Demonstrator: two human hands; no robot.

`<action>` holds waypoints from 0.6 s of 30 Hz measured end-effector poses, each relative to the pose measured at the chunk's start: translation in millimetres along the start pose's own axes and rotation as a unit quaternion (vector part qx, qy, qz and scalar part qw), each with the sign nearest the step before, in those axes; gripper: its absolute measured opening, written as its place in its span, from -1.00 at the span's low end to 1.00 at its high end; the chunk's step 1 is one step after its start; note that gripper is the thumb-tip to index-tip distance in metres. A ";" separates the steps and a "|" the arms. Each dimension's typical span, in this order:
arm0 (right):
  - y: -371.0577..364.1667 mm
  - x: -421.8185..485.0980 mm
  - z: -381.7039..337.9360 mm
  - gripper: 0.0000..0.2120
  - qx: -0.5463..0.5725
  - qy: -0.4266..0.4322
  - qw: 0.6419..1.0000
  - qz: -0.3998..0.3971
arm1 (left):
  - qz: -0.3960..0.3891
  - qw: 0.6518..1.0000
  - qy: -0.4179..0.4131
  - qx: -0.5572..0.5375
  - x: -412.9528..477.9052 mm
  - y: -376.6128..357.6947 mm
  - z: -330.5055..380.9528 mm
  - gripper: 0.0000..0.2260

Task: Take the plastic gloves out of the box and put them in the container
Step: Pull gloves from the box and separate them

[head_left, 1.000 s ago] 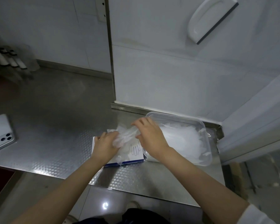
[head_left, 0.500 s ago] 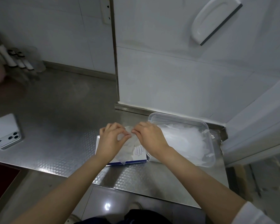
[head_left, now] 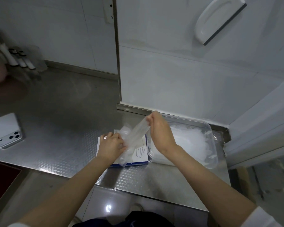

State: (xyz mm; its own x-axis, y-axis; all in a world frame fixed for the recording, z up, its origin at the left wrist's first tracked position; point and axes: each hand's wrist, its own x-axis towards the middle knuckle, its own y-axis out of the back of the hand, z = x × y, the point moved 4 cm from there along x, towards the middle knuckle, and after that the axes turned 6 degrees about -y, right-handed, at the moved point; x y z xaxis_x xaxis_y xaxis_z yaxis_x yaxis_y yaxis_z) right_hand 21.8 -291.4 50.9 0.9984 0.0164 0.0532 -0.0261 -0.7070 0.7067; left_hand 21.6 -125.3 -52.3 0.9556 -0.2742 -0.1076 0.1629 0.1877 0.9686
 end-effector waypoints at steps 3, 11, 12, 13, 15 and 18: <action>22.9 9.8 -1.7 -0.84 0.027 -0.007 0.998 0.063 | -0.044 0.999 0.024 0.014 -2.2 -5.0 -1.3 -0.75; 65.0 34.8 1.1 -0.84 -0.114 0.085 0.988 0.056 | 0.002 0.946 -0.030 -0.323 24.2 73.1 30.2 -0.50; 66.2 34.4 -0.7 -0.85 -0.120 0.106 0.987 0.029 | -0.024 0.924 -0.057 -0.377 26.0 86.7 43.6 -0.39; 67.1 33.3 -3.1 -0.85 -0.127 0.127 0.984 0.005 | -0.056 0.906 -0.082 -0.412 27.6 98.0 57.5 -0.30; 69.2 30.8 -8.6 -0.85 -0.132 0.157 0.978 -0.032 | -0.089 0.887 -0.124 -0.436 32.9 113.8 78.9 -0.26; 75.4 28.9 -12.1 -0.87 -0.093 0.179 0.979 -0.036 | -0.077 0.902 -0.173 -0.388 41.7 121.1 96.6 -0.69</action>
State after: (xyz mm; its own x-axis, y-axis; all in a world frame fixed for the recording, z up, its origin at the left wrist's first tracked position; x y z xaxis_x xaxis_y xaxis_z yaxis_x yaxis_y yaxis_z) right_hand 48.1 -335.7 114.3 0.9176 0.3320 0.2184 0.0022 -0.5538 0.8326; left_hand 57.5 -205.1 82.2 0.7952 -0.6059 -0.0223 0.5384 0.6888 0.4855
